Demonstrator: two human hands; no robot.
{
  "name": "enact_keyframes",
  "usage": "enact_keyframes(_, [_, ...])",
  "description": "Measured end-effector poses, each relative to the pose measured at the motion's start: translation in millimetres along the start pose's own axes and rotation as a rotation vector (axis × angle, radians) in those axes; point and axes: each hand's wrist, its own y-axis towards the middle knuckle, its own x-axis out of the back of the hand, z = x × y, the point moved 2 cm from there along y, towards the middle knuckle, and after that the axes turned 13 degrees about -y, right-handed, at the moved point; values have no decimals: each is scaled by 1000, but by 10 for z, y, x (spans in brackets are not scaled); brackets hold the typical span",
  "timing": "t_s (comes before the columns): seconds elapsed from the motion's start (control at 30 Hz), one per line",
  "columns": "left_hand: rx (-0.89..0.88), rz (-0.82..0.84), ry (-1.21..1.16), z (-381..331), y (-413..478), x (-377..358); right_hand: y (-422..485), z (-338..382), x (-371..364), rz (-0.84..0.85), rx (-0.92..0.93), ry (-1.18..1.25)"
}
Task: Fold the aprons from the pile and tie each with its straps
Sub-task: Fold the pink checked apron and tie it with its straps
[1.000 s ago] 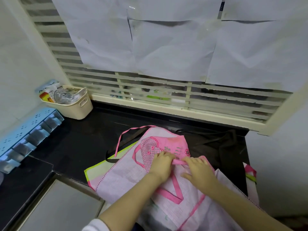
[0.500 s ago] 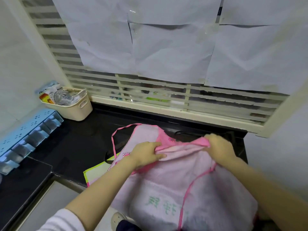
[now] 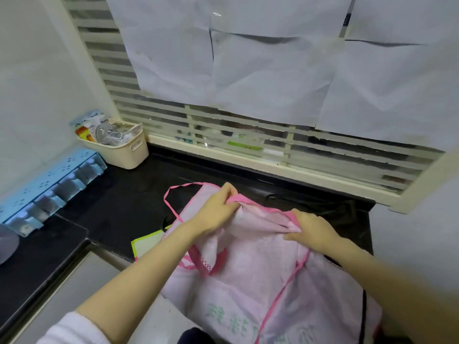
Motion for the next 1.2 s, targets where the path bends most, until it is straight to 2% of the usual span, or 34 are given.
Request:
enact_keyframes(0.13, [66, 309, 595, 233, -205, 70, -53, 50, -99, -10, -10, 25])
enact_keyframes(0.23, [131, 389, 880, 462, -343, 120, -130, 214, -106, -7, 19, 110])
enact_keyframes(0.3, [154, 357, 861, 584, -504, 170, -210, 367, -147, 2, 54, 151])
enact_keyframes(0.43, [89, 209, 357, 607, -978, 302, -414, 699, -312, 6, 95, 255])
enact_keyframes(0.53, [125, 52, 195, 619, -1385, 380, -627, 992, -453, 56, 158, 291])
enact_keyframes(0.63, [153, 80, 225, 732, -1823, 417, -888, 1250, -597, 106, 230, 302])
enact_keyframes(0.73, [226, 188, 461, 932, -2285, 475, -1181, 1448, -758, 237, 325, 261])
enact_keyframes(0.8, [322, 258, 616, 1043, -2589, 535, -1334, 1543, -824, 308, 371, 207])
enact_keyframes(0.93, [530, 353, 689, 1184, -3042, 656, -1531, 1724, -814, 361, 461, 187])
enact_keyframes(1.13, [615, 239, 765, 1053, -3367, 954, -1633, 2128, -648, 392, 416, -143])
enact_keyframes(1.2, [672, 249, 823, 964, -3415, 1064, -1623, 2243, -433, 295, 384, -195])
